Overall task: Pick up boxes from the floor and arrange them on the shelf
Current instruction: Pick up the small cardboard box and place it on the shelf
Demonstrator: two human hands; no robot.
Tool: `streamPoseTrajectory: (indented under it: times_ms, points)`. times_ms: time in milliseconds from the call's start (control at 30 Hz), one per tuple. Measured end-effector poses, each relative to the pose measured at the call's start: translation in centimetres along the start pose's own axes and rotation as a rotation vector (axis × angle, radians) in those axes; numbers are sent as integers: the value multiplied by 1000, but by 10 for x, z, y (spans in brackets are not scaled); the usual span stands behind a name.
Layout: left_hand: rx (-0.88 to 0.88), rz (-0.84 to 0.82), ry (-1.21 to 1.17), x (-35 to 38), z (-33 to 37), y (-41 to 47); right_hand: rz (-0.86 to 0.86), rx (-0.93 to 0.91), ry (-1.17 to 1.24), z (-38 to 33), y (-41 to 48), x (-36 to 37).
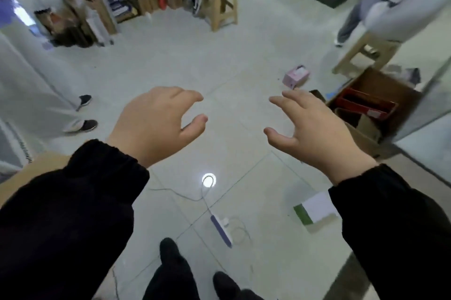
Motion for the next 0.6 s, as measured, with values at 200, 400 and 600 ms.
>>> streamPoseTrajectory:
  times_ms: [200, 400, 600]
  points:
    - [230, -63, -76, 21, 20, 81, -1, 290, -109, 30, -6, -14]
    - [383, -150, -123, 32, 11, 150, 109, 594, -110, 23, 5, -22]
    - [562, -252, -145, 52, 43, 179, 131, 843, -103, 12, -19, -10]
Point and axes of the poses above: each hand's wrist, its own y-axis towards the middle knuckle, its own x-axis out of the palm, z = x × y, the point moved 2 cm from there along y, towards the middle knuckle, and after that the axes turned 14 degrees about -x, right-handed, at the moved point
